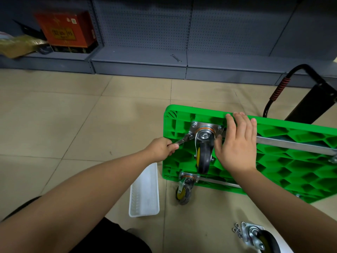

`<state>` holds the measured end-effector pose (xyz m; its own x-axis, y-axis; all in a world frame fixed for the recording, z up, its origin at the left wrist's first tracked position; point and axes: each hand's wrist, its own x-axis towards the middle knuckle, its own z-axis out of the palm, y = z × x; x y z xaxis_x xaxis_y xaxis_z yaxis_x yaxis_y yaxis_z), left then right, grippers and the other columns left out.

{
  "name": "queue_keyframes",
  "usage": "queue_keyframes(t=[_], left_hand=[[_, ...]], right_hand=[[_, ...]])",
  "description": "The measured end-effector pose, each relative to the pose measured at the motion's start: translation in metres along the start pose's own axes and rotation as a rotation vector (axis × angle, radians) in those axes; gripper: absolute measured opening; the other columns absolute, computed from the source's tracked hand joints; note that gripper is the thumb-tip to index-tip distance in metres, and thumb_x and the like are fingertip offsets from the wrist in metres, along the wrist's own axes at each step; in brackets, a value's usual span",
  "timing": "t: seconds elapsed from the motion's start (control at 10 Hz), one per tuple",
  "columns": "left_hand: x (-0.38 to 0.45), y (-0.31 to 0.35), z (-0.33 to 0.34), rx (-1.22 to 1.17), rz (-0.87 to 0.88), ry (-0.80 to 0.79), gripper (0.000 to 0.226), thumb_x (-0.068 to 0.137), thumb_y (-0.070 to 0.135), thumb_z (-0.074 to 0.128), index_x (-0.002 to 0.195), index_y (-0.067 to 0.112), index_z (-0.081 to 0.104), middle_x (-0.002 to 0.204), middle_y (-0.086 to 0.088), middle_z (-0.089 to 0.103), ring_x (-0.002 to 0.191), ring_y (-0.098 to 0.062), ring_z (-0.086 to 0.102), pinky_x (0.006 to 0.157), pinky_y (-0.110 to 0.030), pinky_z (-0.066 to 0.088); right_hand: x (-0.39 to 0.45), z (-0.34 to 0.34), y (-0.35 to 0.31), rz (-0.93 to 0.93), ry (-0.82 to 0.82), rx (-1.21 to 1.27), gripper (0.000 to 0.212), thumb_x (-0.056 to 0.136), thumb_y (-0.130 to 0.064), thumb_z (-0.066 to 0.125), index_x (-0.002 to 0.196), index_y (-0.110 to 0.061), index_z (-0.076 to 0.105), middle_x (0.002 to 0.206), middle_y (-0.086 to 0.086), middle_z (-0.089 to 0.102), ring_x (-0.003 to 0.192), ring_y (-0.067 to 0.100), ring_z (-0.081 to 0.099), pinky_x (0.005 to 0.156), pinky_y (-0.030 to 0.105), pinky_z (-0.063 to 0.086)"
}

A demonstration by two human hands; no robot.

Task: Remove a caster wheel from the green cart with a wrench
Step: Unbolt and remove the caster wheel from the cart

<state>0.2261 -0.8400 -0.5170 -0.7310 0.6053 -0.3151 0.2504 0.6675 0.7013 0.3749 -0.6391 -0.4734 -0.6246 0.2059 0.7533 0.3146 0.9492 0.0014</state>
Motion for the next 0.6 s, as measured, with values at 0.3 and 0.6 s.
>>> queue_keyframes(t=[0.3,0.6], left_hand=[[-0.02,0.034,-0.041,0.683,0.051,0.136,0.038,0.104,0.054,0.042,0.103,0.025,0.067,0.102,-0.007,0.068,0.098,-0.03,0.066,0.073,-0.032,0.044],[-0.037,0.062,-0.044,1.069,0.234,0.344,0.027,0.106,0.037,0.046,0.111,0.019,0.066,0.108,-0.009,0.07,0.103,-0.031,0.065,0.076,-0.032,0.035]], right_hand=[[0.0,-0.002,0.0,0.0,0.002,-0.004,0.057,0.086,-0.015,0.059,0.138,0.004,0.05,0.139,0.027,0.051,0.138,0.044,0.042,0.121,0.058,0.023],[0.0,-0.002,0.0,-0.007,0.011,-0.007,0.056,0.086,-0.015,0.059,0.138,0.004,0.05,0.139,0.027,0.051,0.137,0.045,0.042,0.121,0.058,0.023]])
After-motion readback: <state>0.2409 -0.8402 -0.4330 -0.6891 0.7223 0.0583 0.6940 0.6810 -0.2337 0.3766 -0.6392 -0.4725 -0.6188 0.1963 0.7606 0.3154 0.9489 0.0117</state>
